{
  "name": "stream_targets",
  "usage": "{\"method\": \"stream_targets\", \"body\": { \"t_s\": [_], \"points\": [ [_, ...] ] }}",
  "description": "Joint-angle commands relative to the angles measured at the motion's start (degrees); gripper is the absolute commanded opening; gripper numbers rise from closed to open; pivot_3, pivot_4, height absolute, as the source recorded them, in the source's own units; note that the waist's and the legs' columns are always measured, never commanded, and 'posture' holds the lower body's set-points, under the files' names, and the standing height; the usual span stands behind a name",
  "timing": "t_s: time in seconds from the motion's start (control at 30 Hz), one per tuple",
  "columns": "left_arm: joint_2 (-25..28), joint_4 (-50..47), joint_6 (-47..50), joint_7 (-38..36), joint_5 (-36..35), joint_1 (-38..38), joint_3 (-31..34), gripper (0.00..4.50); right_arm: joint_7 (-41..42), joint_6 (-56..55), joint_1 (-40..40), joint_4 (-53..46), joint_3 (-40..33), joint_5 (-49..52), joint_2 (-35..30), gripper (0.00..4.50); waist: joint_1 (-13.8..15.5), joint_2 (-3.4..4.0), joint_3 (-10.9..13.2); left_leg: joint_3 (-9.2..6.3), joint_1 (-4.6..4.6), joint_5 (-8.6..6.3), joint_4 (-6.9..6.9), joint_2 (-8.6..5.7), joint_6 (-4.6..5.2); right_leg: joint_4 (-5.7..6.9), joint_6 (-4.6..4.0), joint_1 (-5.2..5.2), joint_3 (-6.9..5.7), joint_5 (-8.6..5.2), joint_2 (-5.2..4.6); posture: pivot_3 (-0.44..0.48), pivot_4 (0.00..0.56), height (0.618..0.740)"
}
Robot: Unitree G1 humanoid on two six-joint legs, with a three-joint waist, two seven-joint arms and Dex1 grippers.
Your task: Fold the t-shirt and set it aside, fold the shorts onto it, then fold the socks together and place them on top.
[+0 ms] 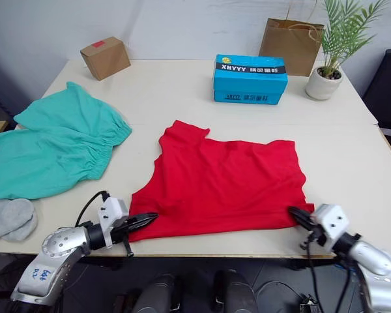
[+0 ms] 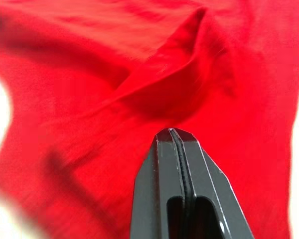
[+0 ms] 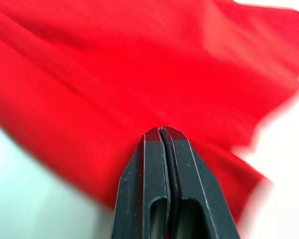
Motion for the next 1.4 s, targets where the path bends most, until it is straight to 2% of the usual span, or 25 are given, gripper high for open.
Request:
{"method": "stream_targets", "body": {
  "t_s": [0.03, 0.1, 0.17, 0.23, 0.33, 0.4, 0.5, 0.57, 0.73, 0.9, 1.0, 1.03, 1.07, 1.13, 1.27, 1.4],
  "points": [
    [-0.8, -2.2, -0.9, 0.1, -6.4, 1.2, 7.5, 0.00, 1.8, -1.8, 0.4, 1.1, -3.6, 1.7, -2.0, 0.05, -0.1, 0.00, 0.0, 0.00, -0.02, 0.00, 0.01, 0.00, -0.01, -0.02, 0.00, -0.01, 0.00, 0.00, 0.01, 0.000, 0.150, 0.740],
    [-0.4, -3.5, -0.3, -1.1, -9.7, 1.9, 10.6, 0.00, 2.8, -2.9, 0.2, 1.1, -4.8, 2.5, -2.6, 0.05, -0.1, 0.02, 0.0, 0.01, -0.05, -0.01, 0.01, 0.02, -0.04, -0.07, 0.01, -0.02, 0.02, -0.01, 0.02, 0.000, 0.150, 0.740],
    [4.3, -6.2, 5.1, -6.6, -15.8, 4.5, 14.1, 0.00, 4.3, -1.0, -1.3, -2.4, -5.9, 5.1, -4.4, 0.05, -0.1, 0.03, 0.0, 0.02, -0.07, -0.01, 0.00, 0.01, -0.04, -0.12, 0.01, -0.03, 0.02, -0.01, 0.03, 0.000, 0.150, 0.740],
    [9.1, -7.7, 6.9, -10.4, -17.5, 6.4, 17.1, 0.62, 8.2, 1.6, -1.9, -6.0, -5.0, 7.5, -6.9, 0.64, -0.3, 0.19, 0.1, 0.08, -0.13, 0.01, -0.02, 0.04, -0.01, -0.15, 0.01, -0.12, 0.05, -0.01, 0.06, 0.000, 0.150, 0.740],
    [14.9, -8.4, 4.1, -14.9, -14.2, 8.2, 18.9, 1.56, 13.5, 0.4, -1.6, -7.1, -2.8, 6.1, -10.4, 1.67, 0.0, 0.27, 0.2, 0.09, -0.14, 0.00, -0.06, 0.05, -0.01, -0.25, 0.00, -0.15, 0.06, -0.01, 0.09, 0.000, 0.150, 0.740],
    [16.1, -8.6, 2.3, -16.3, -12.8, 8.8, 19.0, 2.21, 15.8, -0.7, -1.4, -6.7, -1.9, 5.1, -11.5, 2.39, 0.4, 0.28, 0.2, 0.04, -0.15, -0.01, -0.12, 0.04, -0.02, -0.39, 0.00, -0.11, 0.06, -0.01, 0.14, 0.000, 0.150, 0.740],
    [16.2, -8.7, -7.4, -17.4, -3.6, 9.7, 13.3, 3.14, 21.5, -4.2, 0.4, -3.9, 1.0, 1.8, -13.7, 3.40, 0.7, 0.29, 0.2, 0.07, -0.24, -0.15, -0.13, 0.04, 0.12, -0.53, -0.09, -0.11, 0.06, 0.04, 0.14, 0.000, 0.150, 0.740],
    [15.4, -8.5, -9.6, -16.1, -0.4, 8.9, 10.6, 3.14, 22.4, -5.2, 0.8, -2.8, 1.8, 0.7, -14.4, 3.40, 1.0, 0.30, 0.2, 0.13, -0.24, -0.33, -0.11, 0.04, 0.23, -0.59, -0.08, -0.09, 0.07, 0.07, 0.12, 0.000, 0.150, 0.740],
    [14.7, -9.0, -7.3, -12.3, 3.0, 6.7, 7.5, 3.14, 20.8, -5.0, -0.5, -1.1, 2.1, -1.7, -15.2, 3.40, 0.8, 0.30, 0.2, 0.33, -0.22, -0.57, -0.06, 0.08, 0.33, -0.60, 0.00, -0.10, 0.14, 0.12, 0.12, 0.000, 0.150, 0.740],
    [15.4, -7.8, -6.8, -12.8, 5.0, 6.4, 4.3, 3.14, 20.7, -4.2, -2.7, 0.7, 5.1, -4.7, -16.1, 3.40, 0.0, 0.30, 0.2, 0.35, -0.18, -0.58, -0.07, 0.09, 0.32, -0.59, 0.01, -0.09, 0.16, 0.13, 0.12, 0.000, 0.150, 0.740],
    [15.5, -7.0, -6.5, -13.3, 5.4, 6.2, 2.8, 3.18, 21.3, -3.9, -3.6, 1.1, 6.6, -5.7, -16.8, 2.84, -0.1, 0.27, 0.2, 0.37, -0.13, -0.58, -0.06, 0.11, 0.31, -0.58, 0.01, -0.08, 0.17, 0.13, 0.13, 0.000, 0.150, 0.740],
    [15.4, -6.2, -6.7, -13.4, 5.8, 5.9, 2.0, 3.18, 20.9, -3.4, -4.3, 1.4, 7.1, -6.1, -16.8, 2.45, -0.1, 0.26, 0.2, 0.38, -0.10, -0.58, -0.05, 0.11, 0.31, -0.58, 0.01, -0.04, 0.18, 0.13, 0.13, 0.000, 0.150, 0.740],
    [15.2, -5.3, -6.9, -13.2, 6.4, 5.2, 1.2, 3.00, 20.6, -3.2, -5.0, 1.7, 7.5, -6.4, -16.8, 2.17, -0.1, 0.26, 0.2, 0.39, -0.09, -0.58, -0.02, 0.12, 0.31, -0.58, 0.00, -0.03, 0.18, 0.13, 0.13, 0.000, 0.150, 0.740],
    [14.5, -3.6, -5.9, -12.2, 7.2, 3.4, -0.1, 2.61, 20.2, -2.5, -6.0, 1.7, 8.0, -6.7, -16.9, 1.50, 0.0, 0.25, 0.1, 0.43, -0.05, -0.55, 0.03, 0.11, 0.36, -0.60, 0.02, 0.02, 0.25, 0.15, 0.13, 0.000, 0.150, 0.740],
    [14.2, -2.7, -3.8, -11.5, 7.4, 2.1, -1.3, 1.36, 21.2, -2.4, -6.4, 2.3, 8.3, -6.3, -17.3, 0.09, 0.0, 0.26, 0.1, 0.59, 0.00, -0.51, 0.03, 0.11, 0.30, -0.76, 0.21, 0.07, 0.47, 0.26, 0.13, 0.000, 0.150, 0.740],
    [16.2, -2.8, -3.4, -13.4, 6.8, 3.6, -0.5, 0.25, 23.9, 0.0, -4.0, 1.4, 6.9, -4.0, -19.1, 0.00, 0.0, 0.30, 0.1, 0.84, 0.08, -0.48, 0.03, 0.07, 0.35, -0.79, 0.39, 0.05, 0.81, 0.40, 0.14, 0.000, 0.150, 0.740]
  ]
}}
